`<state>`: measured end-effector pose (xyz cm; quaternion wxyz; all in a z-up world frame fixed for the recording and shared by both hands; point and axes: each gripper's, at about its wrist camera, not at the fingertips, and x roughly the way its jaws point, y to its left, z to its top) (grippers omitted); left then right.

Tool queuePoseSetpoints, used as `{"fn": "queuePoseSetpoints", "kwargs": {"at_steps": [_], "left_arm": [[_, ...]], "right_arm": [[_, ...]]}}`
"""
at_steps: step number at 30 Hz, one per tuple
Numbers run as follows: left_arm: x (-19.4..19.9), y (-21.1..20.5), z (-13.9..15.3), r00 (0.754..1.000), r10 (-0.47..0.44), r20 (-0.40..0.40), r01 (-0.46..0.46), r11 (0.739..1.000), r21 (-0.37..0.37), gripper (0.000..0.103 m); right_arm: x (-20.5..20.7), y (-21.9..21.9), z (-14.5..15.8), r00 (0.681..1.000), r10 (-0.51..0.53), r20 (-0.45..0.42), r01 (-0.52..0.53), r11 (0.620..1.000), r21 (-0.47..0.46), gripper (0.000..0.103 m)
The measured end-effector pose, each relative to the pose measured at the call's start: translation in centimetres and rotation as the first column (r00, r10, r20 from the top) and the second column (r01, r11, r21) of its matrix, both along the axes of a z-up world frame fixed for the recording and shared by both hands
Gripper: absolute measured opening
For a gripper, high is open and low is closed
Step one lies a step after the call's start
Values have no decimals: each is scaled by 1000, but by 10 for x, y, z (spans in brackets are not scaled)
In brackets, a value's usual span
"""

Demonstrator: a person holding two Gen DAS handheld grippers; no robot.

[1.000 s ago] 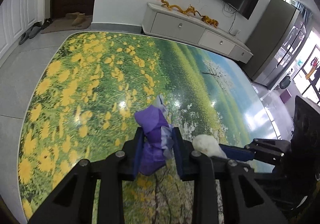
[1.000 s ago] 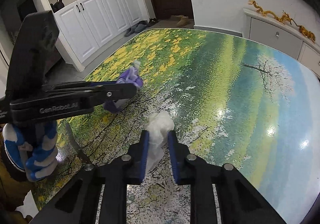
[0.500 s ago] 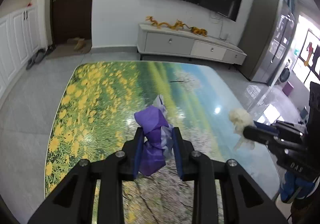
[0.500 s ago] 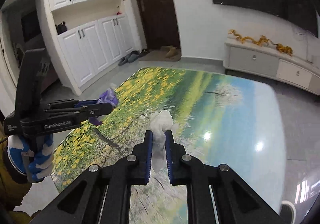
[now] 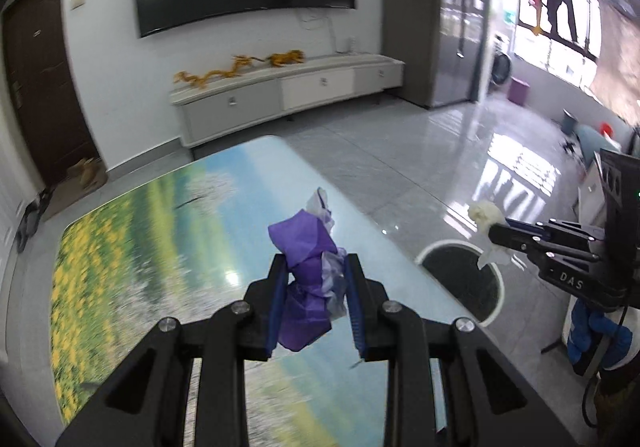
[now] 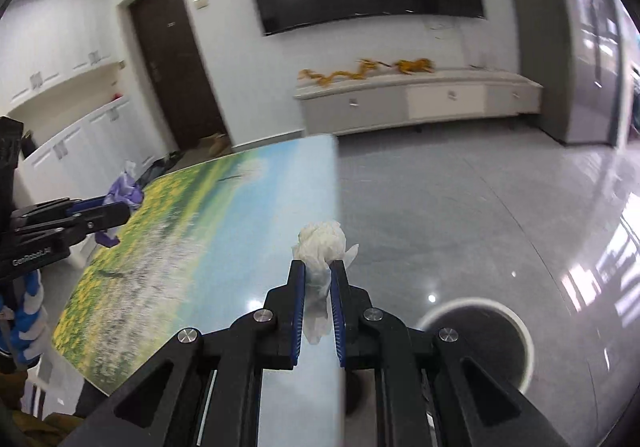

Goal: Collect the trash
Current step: 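Carry the glove and tissue over the bin and open both tools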

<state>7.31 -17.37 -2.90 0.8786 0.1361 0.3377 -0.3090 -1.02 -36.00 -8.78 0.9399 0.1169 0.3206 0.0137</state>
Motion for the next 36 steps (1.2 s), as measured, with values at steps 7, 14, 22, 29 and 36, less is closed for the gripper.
{"fn": "queuePoseSetpoints", "kwargs": {"at_steps": [7, 14, 22, 29, 36], "left_arm": [[-12, -102, -27, 987, -147, -57, 151, 986, 73, 27], [-8, -181, -61, 962, -223, -159, 240, 966, 97, 28], [14, -248, -107, 895, -265, -359, 285, 959, 4, 49], [20, -252, -112, 888, -253, -383, 262, 965, -30, 61], [13, -216, -88, 945, -198, -260, 210, 977, 19, 61]], "right_arm": [[-40, -85, -45, 977, -196, -84, 202, 977, 68, 12], [-44, -120, -88, 950, -255, -180, 277, 955, 110, 12], [-31, -148, -126, 912, -315, -263, 355, 927, 119, 15], [-31, -151, -132, 889, -354, -291, 390, 918, 72, 45], [-26, -130, -102, 905, -352, -237, 364, 931, 8, 55]]}}
